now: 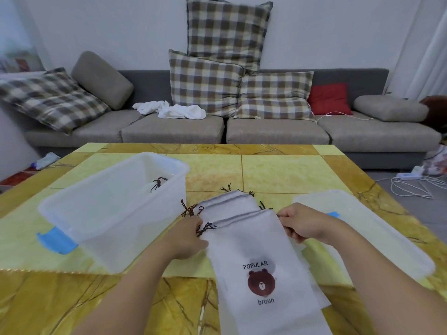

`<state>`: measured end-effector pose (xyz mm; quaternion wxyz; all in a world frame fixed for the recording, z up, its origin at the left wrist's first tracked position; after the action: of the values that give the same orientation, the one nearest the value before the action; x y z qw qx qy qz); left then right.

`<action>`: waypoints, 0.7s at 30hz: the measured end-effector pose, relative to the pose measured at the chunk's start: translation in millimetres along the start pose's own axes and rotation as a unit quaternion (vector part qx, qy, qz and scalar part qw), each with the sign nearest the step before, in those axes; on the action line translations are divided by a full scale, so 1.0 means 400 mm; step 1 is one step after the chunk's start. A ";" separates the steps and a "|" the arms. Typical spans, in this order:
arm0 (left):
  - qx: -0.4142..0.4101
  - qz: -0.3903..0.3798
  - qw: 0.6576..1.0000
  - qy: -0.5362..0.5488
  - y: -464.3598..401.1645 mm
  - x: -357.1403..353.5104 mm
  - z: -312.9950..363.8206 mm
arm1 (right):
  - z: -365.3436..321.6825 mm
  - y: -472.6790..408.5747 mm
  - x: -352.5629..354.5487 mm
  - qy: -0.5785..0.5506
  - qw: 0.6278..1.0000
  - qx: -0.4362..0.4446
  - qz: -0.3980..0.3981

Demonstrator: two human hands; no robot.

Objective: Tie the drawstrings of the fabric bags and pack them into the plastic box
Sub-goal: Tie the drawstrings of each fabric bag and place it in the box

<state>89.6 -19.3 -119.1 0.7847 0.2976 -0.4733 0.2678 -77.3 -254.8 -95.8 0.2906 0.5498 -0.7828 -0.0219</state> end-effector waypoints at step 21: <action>0.067 0.182 0.915 0.354 -0.006 0.112 -0.038 | -0.003 -0.005 0.041 -0.196 0.979 0.043 0.042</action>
<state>118.4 -3.8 -84.8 0.8168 0.1441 -0.1911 0.5250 -78.8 -269.7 -88.6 0.1079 0.5133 -0.8473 -0.0835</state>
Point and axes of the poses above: each hand's wrist, its own y-axis away from the middle knuckle, its own x-axis out of the back of the hand, z = x × y, the point moved 5 cm from there along -y, towards the middle knuckle, and after that the axes turned 9 degrees about -y, right-handed, at the moved point
